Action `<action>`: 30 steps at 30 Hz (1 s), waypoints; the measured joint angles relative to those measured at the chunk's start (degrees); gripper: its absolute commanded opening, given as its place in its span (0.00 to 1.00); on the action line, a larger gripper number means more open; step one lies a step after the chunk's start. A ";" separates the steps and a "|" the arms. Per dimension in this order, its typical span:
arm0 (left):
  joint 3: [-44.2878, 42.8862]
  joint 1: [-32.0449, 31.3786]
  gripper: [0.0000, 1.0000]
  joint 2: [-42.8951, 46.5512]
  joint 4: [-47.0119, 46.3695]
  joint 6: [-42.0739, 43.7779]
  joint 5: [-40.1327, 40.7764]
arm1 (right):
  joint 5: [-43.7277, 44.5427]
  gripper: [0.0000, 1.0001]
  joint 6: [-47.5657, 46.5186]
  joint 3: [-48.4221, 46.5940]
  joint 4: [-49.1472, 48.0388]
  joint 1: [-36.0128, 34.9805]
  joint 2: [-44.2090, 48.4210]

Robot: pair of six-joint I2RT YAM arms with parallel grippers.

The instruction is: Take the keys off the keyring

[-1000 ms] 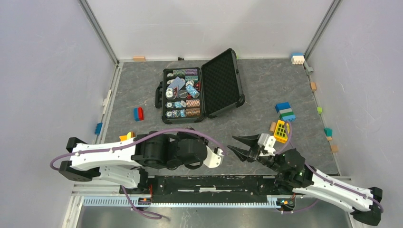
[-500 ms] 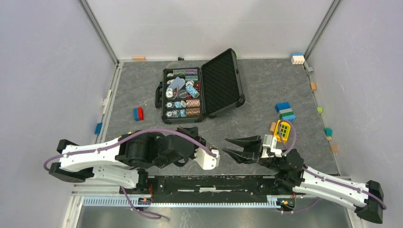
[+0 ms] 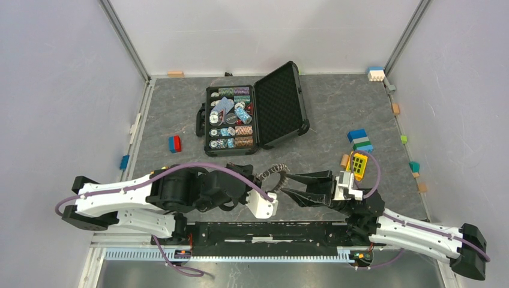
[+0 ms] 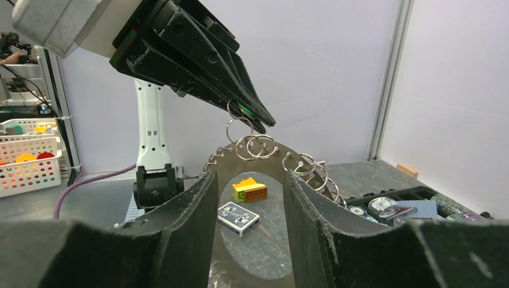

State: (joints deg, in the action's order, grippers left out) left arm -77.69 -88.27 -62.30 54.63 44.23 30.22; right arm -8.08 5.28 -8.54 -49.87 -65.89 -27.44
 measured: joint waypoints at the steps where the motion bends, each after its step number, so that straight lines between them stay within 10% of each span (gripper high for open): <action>1: 0.00 0.00 0.02 -0.04 -0.02 0.00 -0.39 | -0.07 0.50 0.00 0.00 -0.44 0.00 -0.33; 30: -0.70 0.00 0.02 -3.45 -0.76 -0.02 -6.49 | -5.25 0.46 2.03 -1.53 -3.04 0.00 -8.68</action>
State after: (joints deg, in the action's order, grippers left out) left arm -78.39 -88.27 -65.76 53.87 44.21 23.73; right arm -13.32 7.31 -10.07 -52.90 -65.89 -36.12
